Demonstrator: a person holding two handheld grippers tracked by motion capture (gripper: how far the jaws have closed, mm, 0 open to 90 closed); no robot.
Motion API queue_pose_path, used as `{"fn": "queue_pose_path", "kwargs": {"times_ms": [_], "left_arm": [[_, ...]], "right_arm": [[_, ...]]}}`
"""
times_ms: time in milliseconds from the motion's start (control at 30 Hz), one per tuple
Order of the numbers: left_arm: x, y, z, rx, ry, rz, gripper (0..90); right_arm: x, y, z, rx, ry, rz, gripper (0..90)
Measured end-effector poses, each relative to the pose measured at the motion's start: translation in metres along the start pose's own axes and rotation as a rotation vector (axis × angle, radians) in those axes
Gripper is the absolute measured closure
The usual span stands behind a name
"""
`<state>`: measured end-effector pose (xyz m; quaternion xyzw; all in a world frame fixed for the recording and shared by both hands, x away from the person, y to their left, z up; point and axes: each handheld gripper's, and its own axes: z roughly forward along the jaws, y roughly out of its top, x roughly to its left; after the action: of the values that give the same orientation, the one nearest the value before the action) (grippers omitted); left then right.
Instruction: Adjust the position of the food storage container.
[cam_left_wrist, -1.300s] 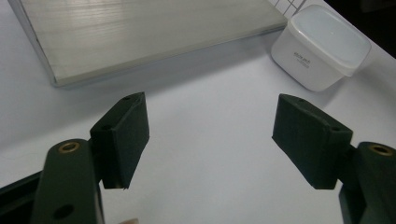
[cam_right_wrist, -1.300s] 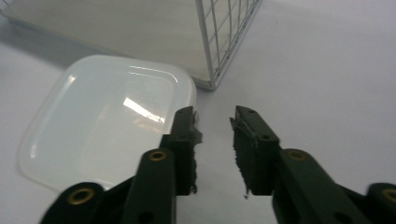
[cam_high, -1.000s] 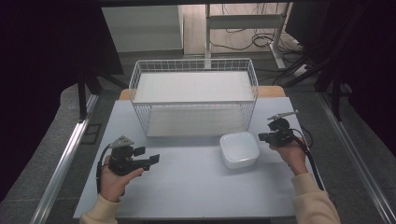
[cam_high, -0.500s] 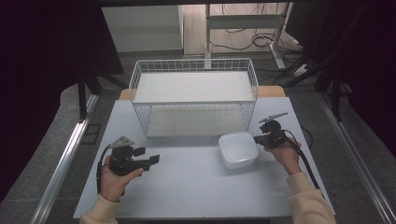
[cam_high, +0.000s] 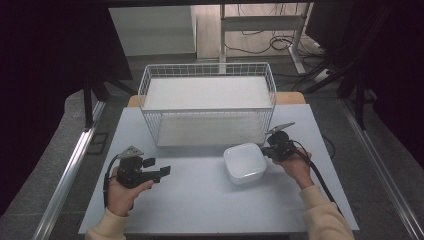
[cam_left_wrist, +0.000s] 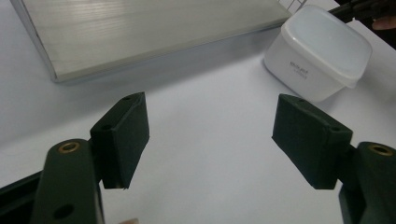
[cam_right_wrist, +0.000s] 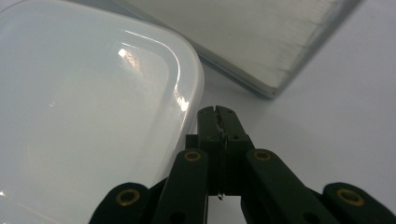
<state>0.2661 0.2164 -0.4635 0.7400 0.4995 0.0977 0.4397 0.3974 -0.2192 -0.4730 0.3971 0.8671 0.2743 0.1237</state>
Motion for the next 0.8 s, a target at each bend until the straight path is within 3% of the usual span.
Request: {"fn": "queue_pose_path", "kwargs": {"times_ms": [800], "left_arm": [[0.002, 0.0, -0.003, -0.011, 0.001, -0.003, 26.2]], "right_arm": [[0.06, 0.021, 0.022, -0.009, 0.091, -0.145, 89.2]]}}
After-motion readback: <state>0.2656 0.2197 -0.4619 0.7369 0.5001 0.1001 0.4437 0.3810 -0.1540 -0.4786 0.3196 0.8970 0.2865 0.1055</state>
